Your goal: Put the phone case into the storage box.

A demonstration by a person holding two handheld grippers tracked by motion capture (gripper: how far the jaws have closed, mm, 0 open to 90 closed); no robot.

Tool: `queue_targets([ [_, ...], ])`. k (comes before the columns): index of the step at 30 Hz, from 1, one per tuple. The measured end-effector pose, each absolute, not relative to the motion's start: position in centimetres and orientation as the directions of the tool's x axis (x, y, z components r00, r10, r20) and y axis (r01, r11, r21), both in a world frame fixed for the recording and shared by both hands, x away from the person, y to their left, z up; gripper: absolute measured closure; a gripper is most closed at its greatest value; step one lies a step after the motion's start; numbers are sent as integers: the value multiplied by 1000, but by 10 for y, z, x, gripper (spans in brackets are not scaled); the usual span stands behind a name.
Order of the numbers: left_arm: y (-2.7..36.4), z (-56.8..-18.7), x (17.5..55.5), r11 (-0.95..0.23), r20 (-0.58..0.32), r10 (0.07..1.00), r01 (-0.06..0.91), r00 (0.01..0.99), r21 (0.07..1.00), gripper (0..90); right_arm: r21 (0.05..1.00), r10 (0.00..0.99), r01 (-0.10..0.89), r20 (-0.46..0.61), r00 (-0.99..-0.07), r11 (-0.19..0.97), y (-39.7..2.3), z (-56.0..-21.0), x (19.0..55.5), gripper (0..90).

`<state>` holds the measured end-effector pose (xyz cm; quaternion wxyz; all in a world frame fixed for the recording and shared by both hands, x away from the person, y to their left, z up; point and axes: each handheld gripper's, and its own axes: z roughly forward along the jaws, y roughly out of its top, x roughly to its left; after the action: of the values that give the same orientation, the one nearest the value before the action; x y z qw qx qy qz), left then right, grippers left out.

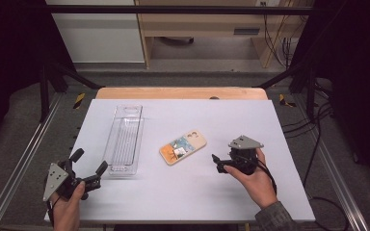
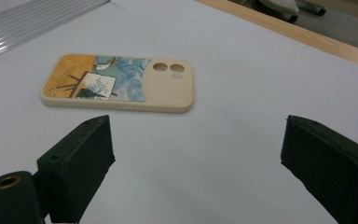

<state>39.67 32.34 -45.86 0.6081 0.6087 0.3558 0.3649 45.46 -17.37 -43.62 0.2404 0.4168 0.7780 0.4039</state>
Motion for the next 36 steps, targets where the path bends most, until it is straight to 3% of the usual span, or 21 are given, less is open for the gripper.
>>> queue_targets([
  [19,326,-457,396,-11,17,879,-16,476,1000,22,725,784,499,-91,-615,475,-128,-402,504,93],
  [36,327,-457,396,-1,8,880,-14,475,1000,24,684,823,584,-41,-567,436,-88,-425,561,157],
])
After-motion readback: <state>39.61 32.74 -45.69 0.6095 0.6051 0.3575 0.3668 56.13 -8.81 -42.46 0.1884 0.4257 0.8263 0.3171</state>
